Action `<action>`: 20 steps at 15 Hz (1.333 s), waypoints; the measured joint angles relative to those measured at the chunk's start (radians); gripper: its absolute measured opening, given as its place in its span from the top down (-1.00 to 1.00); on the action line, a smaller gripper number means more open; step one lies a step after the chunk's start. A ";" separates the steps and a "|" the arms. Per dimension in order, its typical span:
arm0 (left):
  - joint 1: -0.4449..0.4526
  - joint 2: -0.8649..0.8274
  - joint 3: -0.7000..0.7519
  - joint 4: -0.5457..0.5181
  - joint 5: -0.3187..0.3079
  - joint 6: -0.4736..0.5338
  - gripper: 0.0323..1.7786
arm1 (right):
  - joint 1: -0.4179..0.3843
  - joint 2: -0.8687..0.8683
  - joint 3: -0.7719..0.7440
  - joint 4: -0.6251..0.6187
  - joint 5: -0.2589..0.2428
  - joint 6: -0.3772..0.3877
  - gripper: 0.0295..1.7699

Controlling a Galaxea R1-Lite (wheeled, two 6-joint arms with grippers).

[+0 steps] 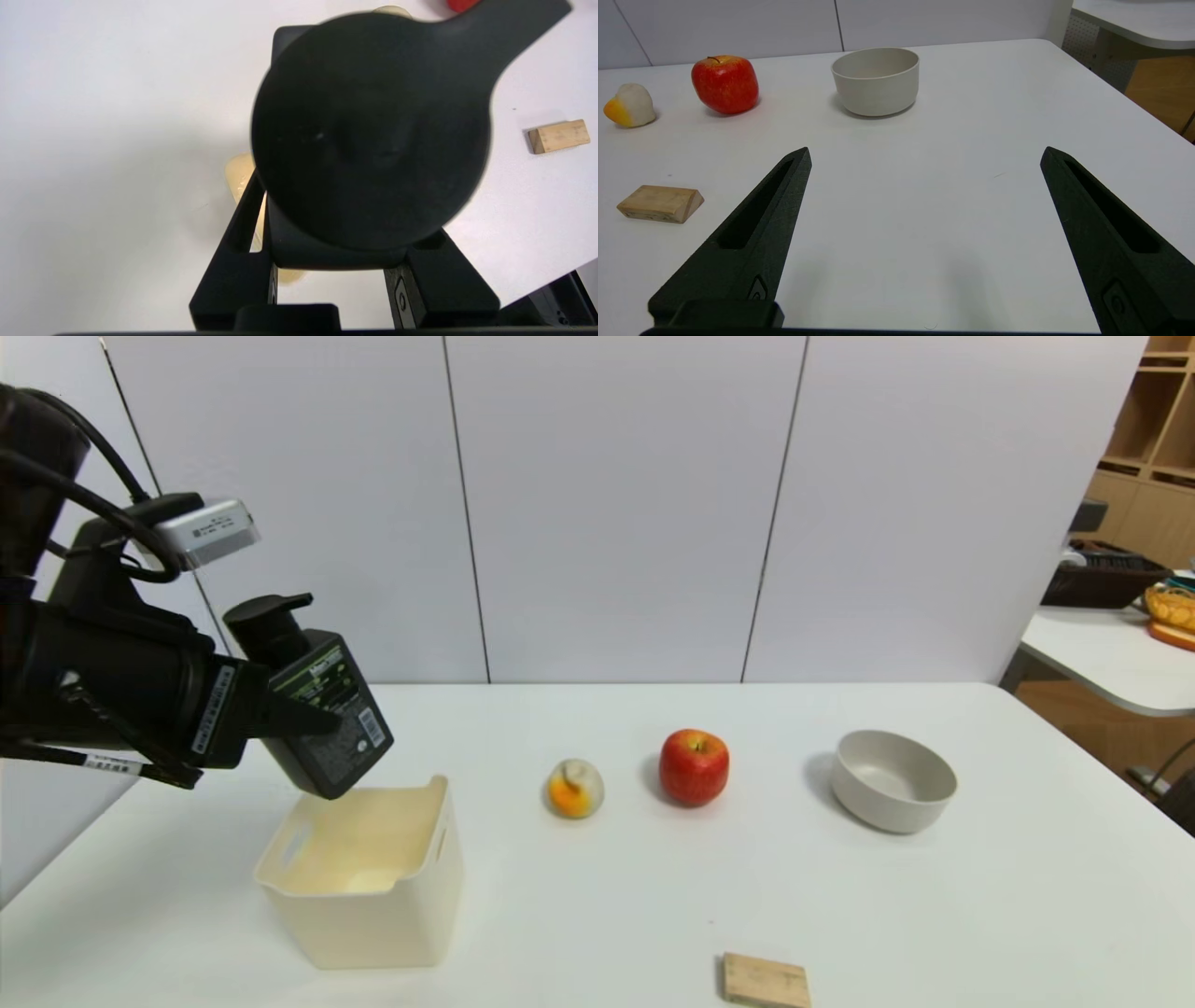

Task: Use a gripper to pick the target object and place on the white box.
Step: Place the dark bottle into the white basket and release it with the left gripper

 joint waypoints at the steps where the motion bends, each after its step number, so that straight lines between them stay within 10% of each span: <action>1: -0.002 0.002 0.024 -0.014 -0.001 -0.001 0.32 | 0.000 0.000 0.000 0.000 0.001 0.000 -0.92; 20: -0.034 0.024 0.283 -0.204 0.005 0.000 0.32 | 0.000 0.000 0.000 0.000 -0.001 0.000 -0.92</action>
